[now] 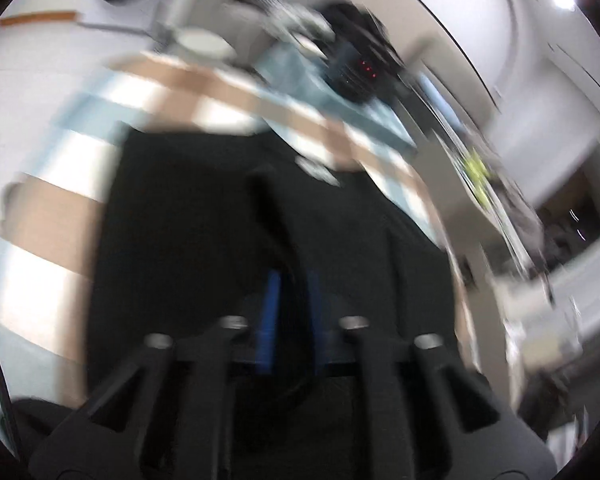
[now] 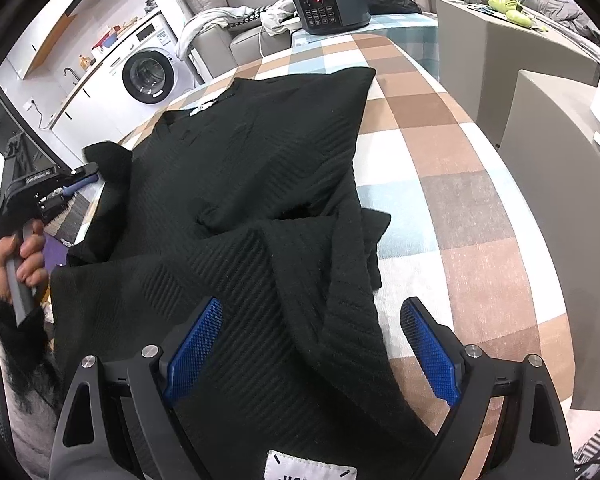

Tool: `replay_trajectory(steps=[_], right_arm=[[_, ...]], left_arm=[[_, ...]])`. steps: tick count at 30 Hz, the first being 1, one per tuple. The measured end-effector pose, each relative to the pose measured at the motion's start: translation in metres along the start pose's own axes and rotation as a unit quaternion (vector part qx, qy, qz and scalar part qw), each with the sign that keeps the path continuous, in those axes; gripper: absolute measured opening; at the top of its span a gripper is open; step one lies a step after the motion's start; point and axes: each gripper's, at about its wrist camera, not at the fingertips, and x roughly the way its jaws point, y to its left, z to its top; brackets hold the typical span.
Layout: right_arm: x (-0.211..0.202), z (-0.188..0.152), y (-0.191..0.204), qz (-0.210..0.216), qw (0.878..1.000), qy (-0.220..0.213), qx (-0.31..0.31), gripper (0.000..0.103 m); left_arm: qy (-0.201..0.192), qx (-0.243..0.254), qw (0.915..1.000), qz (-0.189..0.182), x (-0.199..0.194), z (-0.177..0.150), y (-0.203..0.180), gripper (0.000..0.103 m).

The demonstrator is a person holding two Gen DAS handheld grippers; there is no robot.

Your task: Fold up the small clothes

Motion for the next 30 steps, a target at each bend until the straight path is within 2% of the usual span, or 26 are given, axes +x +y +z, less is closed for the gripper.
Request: replay_trajectory(steps=[1, 2, 4, 8, 11, 14, 18, 21, 23, 30], right_arm=[[-0.002, 0.001, 0.000, 0.002, 1.000, -0.002, 0.000, 0.092], [-0.004, 0.002, 0.000, 0.006, 1.000, -0.005, 0.000, 0.092], [-0.007, 0.007, 0.001, 0.013, 1.000, -0.013, -0.003, 0.092], [-0.013, 0.022, -0.001, 0.031, 0.999, -0.033, -0.006, 0.092], [-0.008, 0.038, -0.006, 0.024, 0.999, -0.039, 0.001, 0.090], [0.005, 0.054, -0.012, 0.036, 0.999, -0.027, 0.017, 0.085], [0.008, 0.061, -0.010, 0.049, 0.998, -0.026, 0.013, 0.084], [0.020, 0.070, -0.013, 0.050, 0.998, -0.017, 0.024, 0.083], [0.030, 0.076, -0.015, 0.051, 0.998, -0.008, 0.033, 0.073], [0.062, 0.096, -0.007, 0.039, 0.999, 0.018, 0.022, 0.073]], left_arm=[[0.002, 0.005, 1.0000, 0.007, 0.000, -0.003, -0.004, 0.052], [-0.009, 0.011, 0.9998, 0.017, -0.003, -0.006, -0.007, 0.057], [-0.032, 0.027, 0.9984, 0.036, -0.012, -0.013, -0.007, 0.057], [-0.038, 0.011, 0.9943, 0.099, -0.027, -0.026, 0.018, 0.058], [-0.040, -0.010, 0.9839, 0.174, -0.035, -0.031, 0.047, 0.058], [-0.026, -0.037, 0.9759, 0.213, -0.042, -0.039, 0.075, 0.058], [-0.020, -0.052, 0.9777, 0.203, -0.053, -0.052, 0.098, 0.058], [0.002, -0.063, 0.9779, 0.200, -0.050, -0.059, 0.111, 0.058], [0.002, -0.066, 0.9785, 0.195, -0.043, -0.058, 0.111, 0.058], [0.013, -0.031, 0.9790, 0.201, -0.029, -0.054, 0.097, 0.058]])
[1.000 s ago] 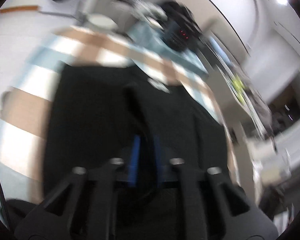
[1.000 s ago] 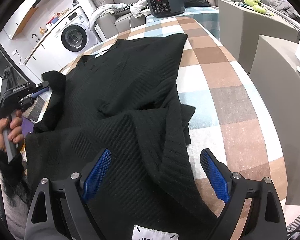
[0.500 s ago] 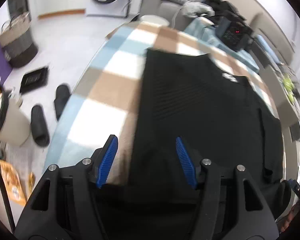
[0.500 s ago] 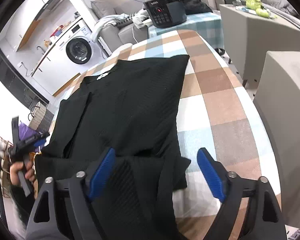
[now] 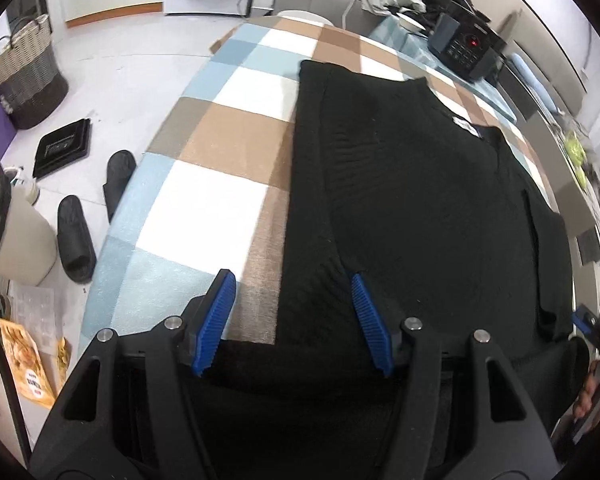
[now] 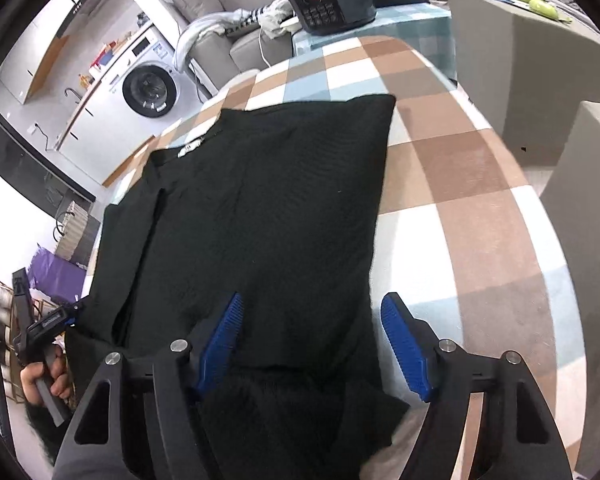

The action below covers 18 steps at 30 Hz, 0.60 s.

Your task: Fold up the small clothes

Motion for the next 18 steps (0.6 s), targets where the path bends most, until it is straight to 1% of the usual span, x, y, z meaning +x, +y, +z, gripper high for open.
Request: replay_trajectory(steps=[2, 3, 4, 5, 6, 7, 8, 9, 11, 12, 13, 14, 16, 18], right_arm=[[0.009, 0.002, 0.005, -0.004, 1.000, 0.008, -0.013, 0.073], [0.013, 0.002, 0.009, -0.015, 0.999, 0.011, -0.029, 0.073], [0.015, 0.001, 0.014, -0.030, 0.998, 0.011, -0.048, 0.071], [0.018, -0.001, 0.020, -0.045, 0.997, 0.009, -0.068, 0.066], [0.020, -0.002, 0.025, -0.058, 0.995, 0.007, -0.084, 0.063], [0.022, -0.004, 0.028, -0.070, 0.993, 0.005, -0.096, 0.058], [0.023, -0.006, 0.030, -0.082, 0.991, 0.004, -0.106, 0.051], [0.024, -0.006, 0.030, -0.088, 0.990, 0.001, -0.111, 0.046], [0.025, -0.004, 0.028, -0.089, 0.990, -0.002, -0.109, 0.027], [0.025, -0.002, 0.026, -0.088, 0.991, -0.004, -0.104, 0.021], [0.024, -0.001, 0.023, -0.084, 0.992, -0.006, -0.098, 0.016], [0.024, 0.001, 0.020, -0.080, 0.993, -0.007, -0.089, 0.014], [0.024, 0.003, 0.018, -0.078, 0.993, -0.009, -0.084, 0.014], [0.024, 0.006, 0.019, -0.082, 0.993, -0.010, -0.081, 0.013]], left_arm=[[0.002, 0.003, 1.0000, -0.006, -0.001, -0.002, -0.002, 0.058], [0.002, 0.007, 0.9999, -0.008, -0.001, -0.003, -0.003, 0.058], [0.002, 0.010, 0.9999, -0.010, -0.001, -0.004, -0.005, 0.058], [0.003, 0.013, 0.9999, -0.010, -0.001, -0.005, -0.006, 0.057], [0.007, 0.015, 0.9998, -0.015, -0.002, -0.005, -0.008, 0.057], [0.009, 0.017, 0.9995, -0.025, -0.002, -0.006, -0.009, 0.057], [0.012, 0.021, 0.9991, -0.036, -0.002, -0.007, -0.011, 0.055], [0.013, 0.025, 0.9984, -0.049, -0.003, -0.008, -0.013, 0.049], [0.009, 0.025, 0.9982, -0.055, -0.003, -0.009, -0.015, 0.036], [0.006, 0.020, 0.9981, -0.058, -0.002, -0.009, -0.014, 0.031], [0.005, 0.014, 0.9980, -0.061, -0.001, -0.009, -0.014, 0.023], [0.004, 0.008, 0.9979, -0.064, -0.001, -0.009, -0.013, 0.020], [0.004, -0.003, 0.9976, -0.070, 0.001, -0.007, -0.012, 0.018], [0.003, -0.007, 0.9975, -0.071, 0.002, -0.005, -0.015, 0.017]])
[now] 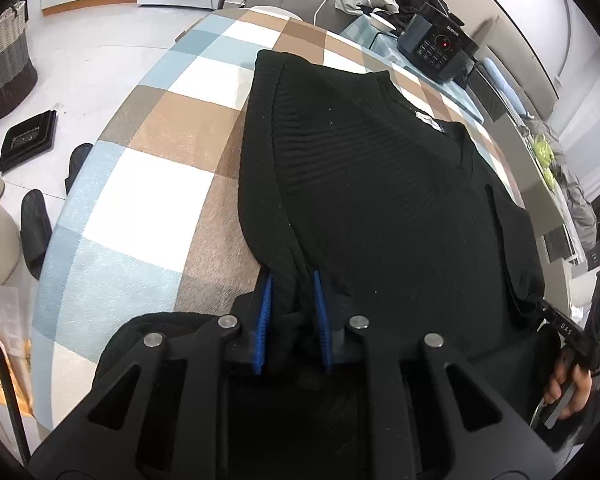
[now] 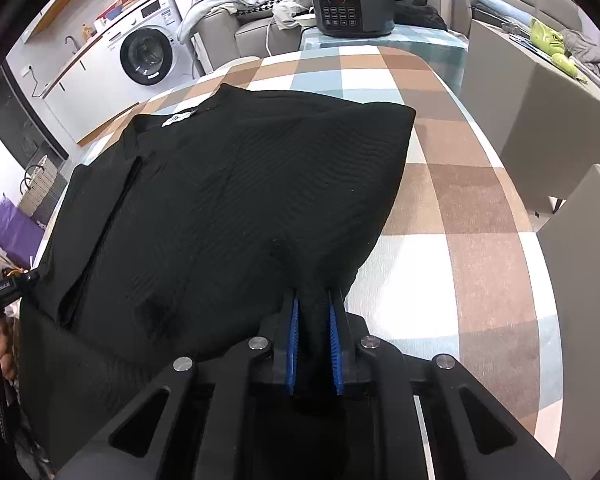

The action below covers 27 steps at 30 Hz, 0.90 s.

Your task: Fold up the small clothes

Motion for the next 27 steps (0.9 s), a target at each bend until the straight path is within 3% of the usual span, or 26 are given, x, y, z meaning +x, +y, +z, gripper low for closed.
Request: replay_trajectory(steps=[16, 27], right_arm=[[0.020, 0.043, -0.004, -0.027, 0.999, -0.004, 0.034, 0.013], [0.019, 0.042, -0.008, -0.035, 0.998, -0.013, 0.052, 0.013]], left_arm=[[0.007, 0.003, 0.9999, -0.008, 0.041, 0.049, -0.040, 0.016], [0.012, 0.014, 0.9997, -0.014, 0.065, 0.076, -0.062, 0.016]])
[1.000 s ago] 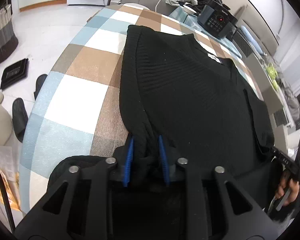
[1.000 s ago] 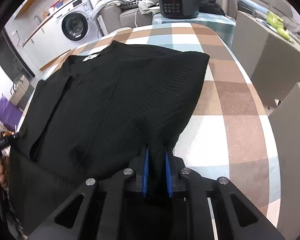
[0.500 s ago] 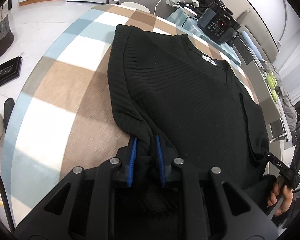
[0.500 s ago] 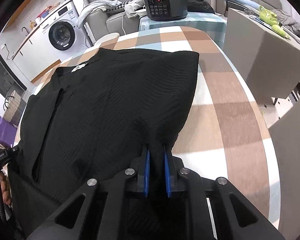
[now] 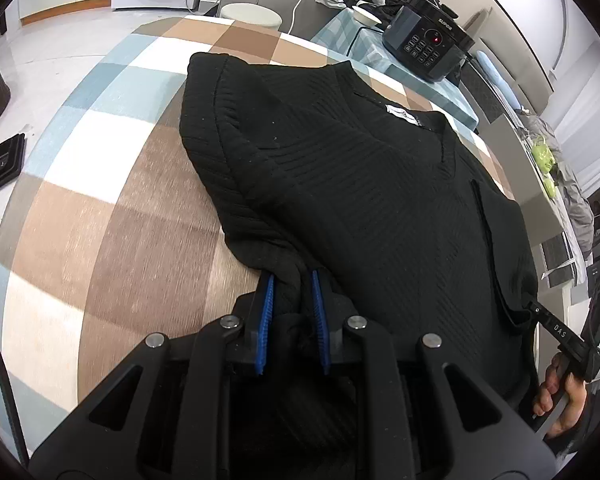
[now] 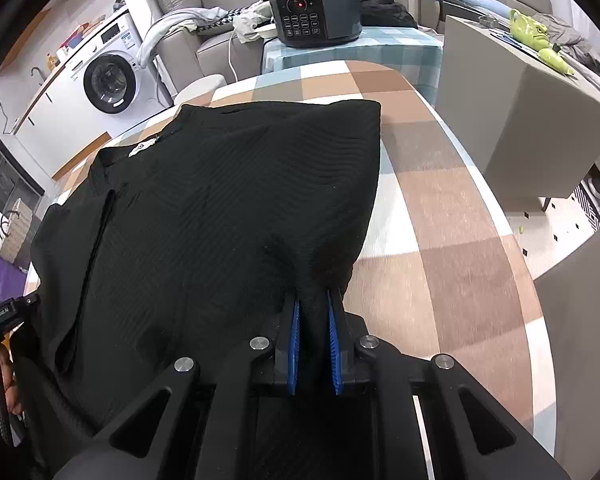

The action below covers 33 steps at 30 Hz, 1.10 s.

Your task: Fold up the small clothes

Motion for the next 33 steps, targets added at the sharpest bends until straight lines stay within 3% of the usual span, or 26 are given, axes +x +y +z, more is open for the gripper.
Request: replay_trajectory(steps=[7, 9, 11, 15, 16, 17, 19, 20, 23, 28, 33], right_arm=[[-0.008, -0.014, 0.002, -0.019, 1.000, -0.004, 0.003, 0.014], [-0.018, -0.021, 0.004, -0.023, 1.000, 0.004, -0.005, 0.022], [-0.034, -0.030, 0.002, -0.002, 1.000, 0.006, -0.005, 0.042], [-0.084, -0.057, -0.001, 0.052, 0.998, -0.018, -0.013, 0.055], [-0.096, -0.066, -0.002, 0.055, 0.998, -0.023, -0.017, 0.062], [-0.111, -0.078, -0.004, 0.062, 0.997, -0.032, -0.020, 0.069], [-0.133, -0.096, -0.009, 0.076, 0.996, -0.043, -0.022, 0.078], [-0.143, -0.106, -0.012, 0.082, 0.995, -0.048, -0.023, 0.081], [-0.168, -0.136, -0.027, 0.095, 0.994, -0.048, -0.017, 0.085], [-0.185, -0.178, -0.053, 0.095, 0.995, -0.030, 0.010, 0.085], [-0.194, -0.211, -0.063, 0.104, 0.994, -0.013, 0.028, 0.085]], left_arm=[[-0.002, -0.002, 0.9998, 0.019, -0.007, -0.009, 0.006, 0.016], [0.002, -0.002, 0.9997, 0.023, -0.014, -0.016, 0.010, 0.017], [-0.005, -0.002, 0.9998, 0.017, -0.030, -0.027, 0.013, 0.018], [-0.047, 0.012, 0.9987, 0.015, -0.072, -0.053, 0.017, 0.023], [-0.059, 0.017, 0.9980, 0.019, -0.085, -0.061, 0.017, 0.031], [-0.067, 0.020, 0.9972, 0.025, -0.095, -0.069, 0.018, 0.047], [-0.096, 0.025, 0.9940, 0.047, -0.118, -0.087, 0.022, 0.064], [-0.105, 0.026, 0.9927, 0.052, -0.128, -0.093, 0.024, 0.066], [-0.118, 0.019, 0.9904, 0.069, -0.151, -0.119, 0.039, 0.074], [-0.113, 0.004, 0.9876, 0.109, -0.167, -0.162, 0.073, 0.074], [-0.097, -0.013, 0.9881, 0.118, -0.170, -0.194, 0.100, 0.074]])
